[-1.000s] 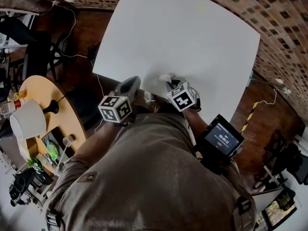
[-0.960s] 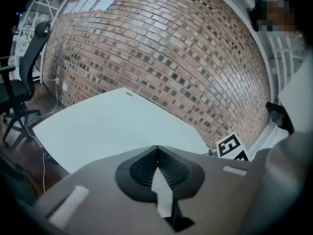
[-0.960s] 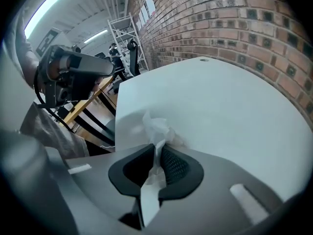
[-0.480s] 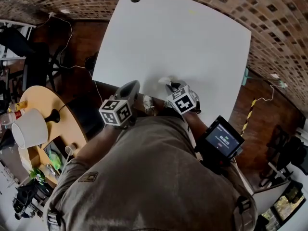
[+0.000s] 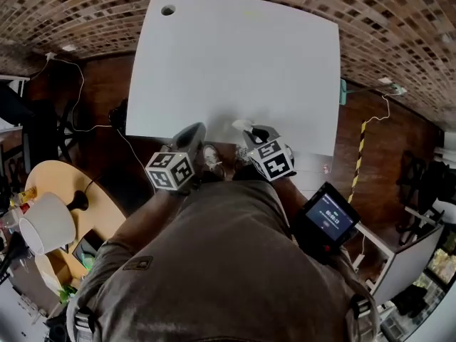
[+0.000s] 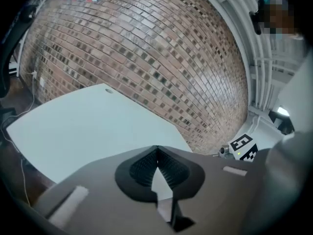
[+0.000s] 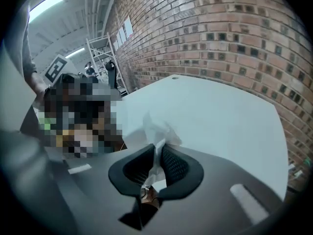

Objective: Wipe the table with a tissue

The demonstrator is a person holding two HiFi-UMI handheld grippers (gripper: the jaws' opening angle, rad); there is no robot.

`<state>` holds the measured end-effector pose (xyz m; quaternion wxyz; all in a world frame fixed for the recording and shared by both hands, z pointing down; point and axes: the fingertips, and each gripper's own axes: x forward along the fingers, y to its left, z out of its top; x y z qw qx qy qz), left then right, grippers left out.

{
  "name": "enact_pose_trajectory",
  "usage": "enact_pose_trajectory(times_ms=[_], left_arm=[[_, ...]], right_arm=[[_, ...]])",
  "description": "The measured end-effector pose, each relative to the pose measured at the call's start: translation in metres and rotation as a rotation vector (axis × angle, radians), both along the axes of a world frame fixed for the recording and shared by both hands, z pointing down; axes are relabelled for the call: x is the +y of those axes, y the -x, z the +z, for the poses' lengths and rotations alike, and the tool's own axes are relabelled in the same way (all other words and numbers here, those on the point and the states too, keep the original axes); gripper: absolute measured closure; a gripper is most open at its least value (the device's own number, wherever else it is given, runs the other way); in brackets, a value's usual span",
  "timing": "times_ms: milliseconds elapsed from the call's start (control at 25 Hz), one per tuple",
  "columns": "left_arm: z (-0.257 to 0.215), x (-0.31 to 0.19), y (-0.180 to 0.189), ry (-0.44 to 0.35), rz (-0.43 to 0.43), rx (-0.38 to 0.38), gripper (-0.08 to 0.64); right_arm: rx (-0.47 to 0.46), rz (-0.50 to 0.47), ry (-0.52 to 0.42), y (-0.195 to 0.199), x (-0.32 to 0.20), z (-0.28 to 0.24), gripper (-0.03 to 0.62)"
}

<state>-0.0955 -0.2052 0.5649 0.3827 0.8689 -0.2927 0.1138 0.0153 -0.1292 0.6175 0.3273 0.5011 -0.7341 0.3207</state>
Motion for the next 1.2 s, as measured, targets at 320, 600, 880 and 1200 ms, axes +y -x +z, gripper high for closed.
enact_pose_trajectory(times_ms=[320, 600, 880, 1200], left_arm=[[-0.025, 0.025, -0.010, -0.056, 0.023, 0.059, 0.558], [-0.060, 0.063, -0.027, -0.136, -0.041, 0.093, 0.558], [-0.080, 0.126, -0.039, -0.167, -0.118, 0.098, 0.558], [-0.095, 0.169, -0.035, -0.212, -0.169, 0.068, 0.558]], right_arm=[[-0.118, 0.170, -0.182, -0.007, 0.024, -0.042, 0.541], [-0.229, 0.202, -0.341, -0.034, 0.053, -0.090, 0.541], [-0.326, 0.179, -0.420, -0.050, 0.103, -0.120, 0.541], [-0.387, 0.164, -0.455, -0.056, 0.146, -0.132, 0.541]])
